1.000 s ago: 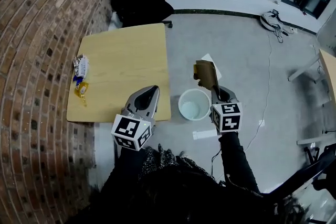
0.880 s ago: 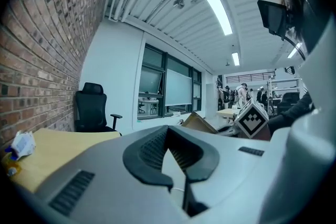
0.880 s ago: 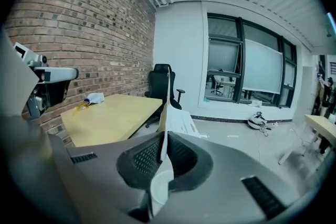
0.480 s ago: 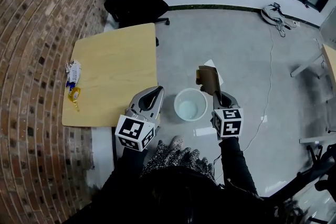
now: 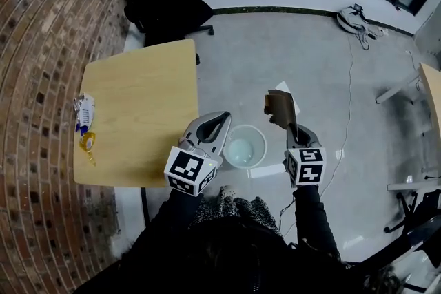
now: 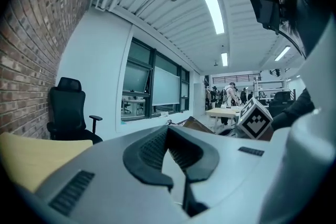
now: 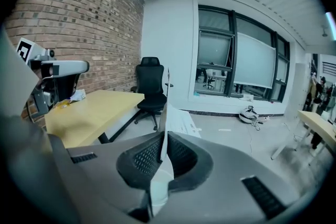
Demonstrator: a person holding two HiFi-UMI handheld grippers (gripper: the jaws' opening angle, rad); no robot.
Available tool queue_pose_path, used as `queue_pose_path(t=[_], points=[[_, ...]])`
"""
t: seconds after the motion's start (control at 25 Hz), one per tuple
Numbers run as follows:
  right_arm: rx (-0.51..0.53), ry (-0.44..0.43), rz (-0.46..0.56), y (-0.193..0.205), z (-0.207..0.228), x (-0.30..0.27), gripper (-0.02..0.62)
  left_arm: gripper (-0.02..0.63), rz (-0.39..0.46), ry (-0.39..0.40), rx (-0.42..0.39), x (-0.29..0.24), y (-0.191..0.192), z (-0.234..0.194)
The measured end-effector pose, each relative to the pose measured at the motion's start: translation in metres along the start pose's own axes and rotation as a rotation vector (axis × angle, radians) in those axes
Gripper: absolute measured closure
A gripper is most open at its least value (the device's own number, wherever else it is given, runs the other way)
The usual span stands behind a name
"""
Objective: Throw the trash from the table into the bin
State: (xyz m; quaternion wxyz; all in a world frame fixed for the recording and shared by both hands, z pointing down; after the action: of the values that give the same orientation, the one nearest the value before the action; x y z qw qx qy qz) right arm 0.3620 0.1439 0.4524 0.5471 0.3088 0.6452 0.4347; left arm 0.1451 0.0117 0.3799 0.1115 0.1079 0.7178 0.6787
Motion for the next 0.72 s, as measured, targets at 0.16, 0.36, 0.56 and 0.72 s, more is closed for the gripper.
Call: queue_pose_path(t=[0.16,0.36,0.56,0.72], points=[[-0.004,-0.016,0.000,-0.004,0.002,-0.012,0.582,0.600,0.001,-0.002,0.008,-0.011,0.003,-0.005],[-0.008,-0.047,-0.011,0.000,0.015,-0.028,0.583,0.600,-0.039,0.013,0.011,-0.027,0.013,0.005],[-0.003,-0.121,-0.037,0.009,0.032,-0.043,0.583,0.600,-0.087,0.014,0.015,-0.043,0.030,0.029],[-0.009,-0.196,-0.063,0.020,0.051,-0.056,0.581,0.600,-0.115,-0.006,0.017,-0.066,0.042,0.046]])
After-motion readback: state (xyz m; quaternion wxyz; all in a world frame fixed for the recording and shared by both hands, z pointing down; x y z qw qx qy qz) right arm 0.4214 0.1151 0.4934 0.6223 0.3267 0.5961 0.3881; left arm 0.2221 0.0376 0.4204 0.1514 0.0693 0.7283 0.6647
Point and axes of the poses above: the fingertips, and each gripper's own axes: x backward along the fingers, z to its right, y out of its underside, the point moved 8 cm from there along x, backward along the fingers, and after that the axes turned 8 degrees about z, right-handed, at the moved point
